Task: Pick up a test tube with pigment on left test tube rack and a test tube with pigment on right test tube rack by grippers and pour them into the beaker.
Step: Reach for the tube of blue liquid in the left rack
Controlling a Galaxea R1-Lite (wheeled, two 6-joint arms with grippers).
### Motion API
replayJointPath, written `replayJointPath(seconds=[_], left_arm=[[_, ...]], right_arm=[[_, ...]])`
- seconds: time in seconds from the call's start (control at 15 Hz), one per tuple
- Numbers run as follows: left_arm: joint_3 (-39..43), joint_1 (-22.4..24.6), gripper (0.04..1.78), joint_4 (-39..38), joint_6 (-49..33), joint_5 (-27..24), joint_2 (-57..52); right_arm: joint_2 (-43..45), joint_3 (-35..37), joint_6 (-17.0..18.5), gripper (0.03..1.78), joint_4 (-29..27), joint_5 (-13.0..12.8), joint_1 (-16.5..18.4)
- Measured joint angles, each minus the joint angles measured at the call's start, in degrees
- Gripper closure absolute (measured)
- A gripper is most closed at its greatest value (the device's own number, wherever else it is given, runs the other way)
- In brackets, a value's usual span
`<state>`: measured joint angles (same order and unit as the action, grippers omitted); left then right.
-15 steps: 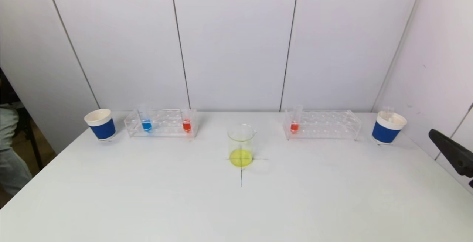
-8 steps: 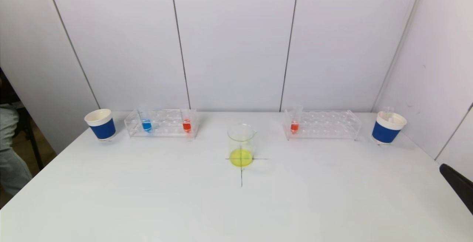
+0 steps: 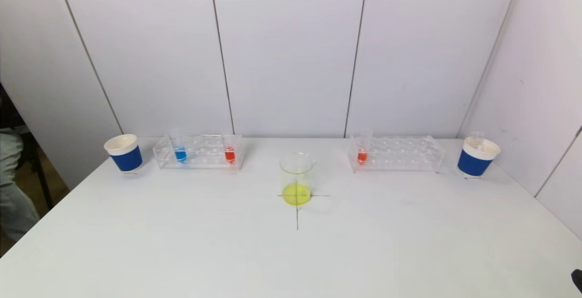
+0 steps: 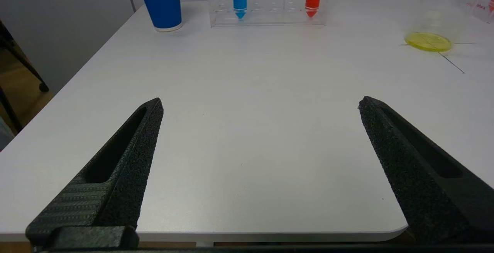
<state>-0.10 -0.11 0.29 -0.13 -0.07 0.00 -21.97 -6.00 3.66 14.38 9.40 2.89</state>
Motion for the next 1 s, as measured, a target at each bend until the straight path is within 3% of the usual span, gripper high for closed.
replayJointPath(seconds=[0.13,0.53,0.8,1.0], left_arm=[[0.0,0.0,0.05,0.0,0.0,-0.02,0.0],[0.0,-0.02,0.05,-0.02,-0.02,-0.04,0.0],[0.0,0.0,0.05,0.0,-0.02,-0.02,0.0],[0.0,-0.02,0.05,-0.02,-0.05,-0.02,0.0]], right_arm=[[4.08,0.02,0.02,0.05,-3.61,0.44,0.0],[8.66,5.16,-1.05,0.05,-1.29,-0.56,-0.63],[17.35,5.86,-5.47,0.05,-5.11,-2.01,-2.01],[20.7,5.97,-8.97,0.05,-10.95,-6.62,-2.45]])
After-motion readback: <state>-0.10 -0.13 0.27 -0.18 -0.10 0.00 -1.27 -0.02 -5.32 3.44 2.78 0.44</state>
